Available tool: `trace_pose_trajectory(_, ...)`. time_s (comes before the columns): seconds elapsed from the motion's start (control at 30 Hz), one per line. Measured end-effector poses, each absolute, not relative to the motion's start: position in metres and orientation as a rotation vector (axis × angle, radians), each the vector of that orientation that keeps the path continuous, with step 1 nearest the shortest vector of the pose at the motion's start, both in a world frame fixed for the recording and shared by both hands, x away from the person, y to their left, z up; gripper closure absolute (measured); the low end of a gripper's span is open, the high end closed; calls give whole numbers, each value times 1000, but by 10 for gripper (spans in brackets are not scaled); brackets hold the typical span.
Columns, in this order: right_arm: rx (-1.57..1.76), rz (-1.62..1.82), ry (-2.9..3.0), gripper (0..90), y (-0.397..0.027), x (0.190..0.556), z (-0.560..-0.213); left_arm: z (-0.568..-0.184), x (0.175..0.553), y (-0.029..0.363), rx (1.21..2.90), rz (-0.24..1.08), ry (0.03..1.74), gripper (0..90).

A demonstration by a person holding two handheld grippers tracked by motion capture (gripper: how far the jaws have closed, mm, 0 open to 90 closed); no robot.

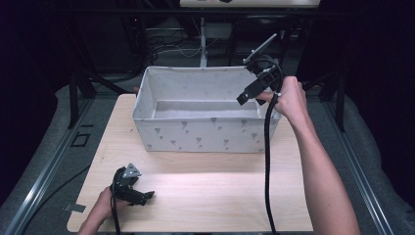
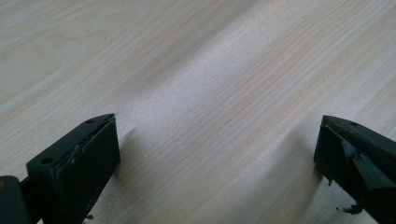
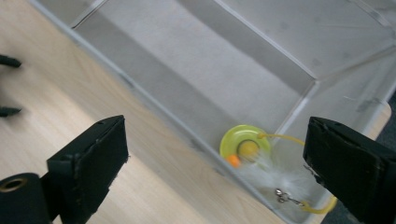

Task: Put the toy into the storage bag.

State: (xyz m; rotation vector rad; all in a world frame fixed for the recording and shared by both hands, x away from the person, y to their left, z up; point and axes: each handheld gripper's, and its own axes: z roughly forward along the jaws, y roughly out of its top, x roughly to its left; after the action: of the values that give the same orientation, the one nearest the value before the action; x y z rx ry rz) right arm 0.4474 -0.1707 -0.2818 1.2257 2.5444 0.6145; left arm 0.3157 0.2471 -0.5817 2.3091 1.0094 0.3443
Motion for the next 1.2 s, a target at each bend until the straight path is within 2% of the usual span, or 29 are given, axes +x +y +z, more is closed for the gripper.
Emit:
trace_pose_trajectory(0.33,1005,640,2645,31,-130,408,-296,-582,316,247,2309,344,1009,2)
trace_pose_trajectory(0.67,894,637,2749,24,-104,371,-345,-582,316,247,2306,353,1011,2)
trace_pose_trajectory(1.2,903,567,2895,15,-102,343,-432,-582,316,247,2307,353,1013,3)
